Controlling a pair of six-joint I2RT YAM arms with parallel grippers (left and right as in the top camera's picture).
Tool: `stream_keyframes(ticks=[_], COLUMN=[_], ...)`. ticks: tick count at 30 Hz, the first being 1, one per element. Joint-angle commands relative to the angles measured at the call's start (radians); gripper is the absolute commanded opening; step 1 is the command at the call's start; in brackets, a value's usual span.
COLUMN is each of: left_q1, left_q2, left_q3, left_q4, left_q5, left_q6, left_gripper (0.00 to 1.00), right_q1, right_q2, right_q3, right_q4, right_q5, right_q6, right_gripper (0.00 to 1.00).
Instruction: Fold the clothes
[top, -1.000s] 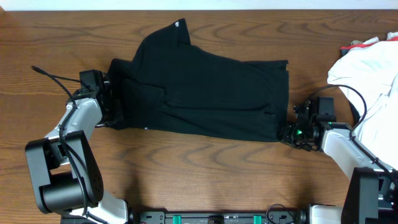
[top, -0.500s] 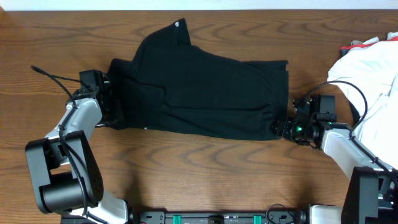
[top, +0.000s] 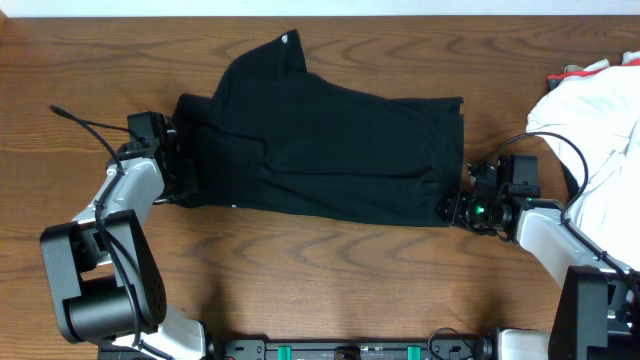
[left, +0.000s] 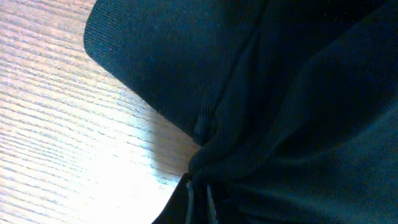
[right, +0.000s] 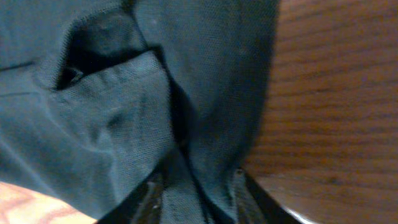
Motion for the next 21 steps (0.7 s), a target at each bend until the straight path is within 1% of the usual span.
stream_keyframes(ticks=[1,4,6,9,13,21], left_q1=[0.006,0.006,0.006,0.006,0.006,0.006], left_q2=[-0.021,-0.021,-0.021,-0.021,-0.021,-0.021], left_q3=[0.009,0.009,0.009,0.009,0.009,0.009], left_q4=[0.003,0.003,0.004,0.004,0.003,0.004], left_q5=[-0.025,-0.025,-0.025,-0.025,-0.025,-0.025], left_q6=[0.005,0.005,0.005,0.005,0.005,0.005], left_gripper=[0.06,0.06,0.06,0.06,0.06,0.06], right_q1=[-0.029,-0.039,-0.040,-0.040,-0.040,-0.021], right_q2=[0.020,0.020,0.020,0.020,0.020,0.021], right_q3=[0.009,0.052,0.078,0.117,0.143,0.114], right_q4=[-0.014,-0.050,-0.068,-0.088,-0.082,-0.074], right_q5=[-0.031,-0.069,-0.064,-0.060,-0.061,-0.061], right_q6=[-0.085,-0.105,-0.106,-0.109,-0.109,-0.109], right_gripper=[0.40,0.34,0.34,0.37,0.44,0.47])
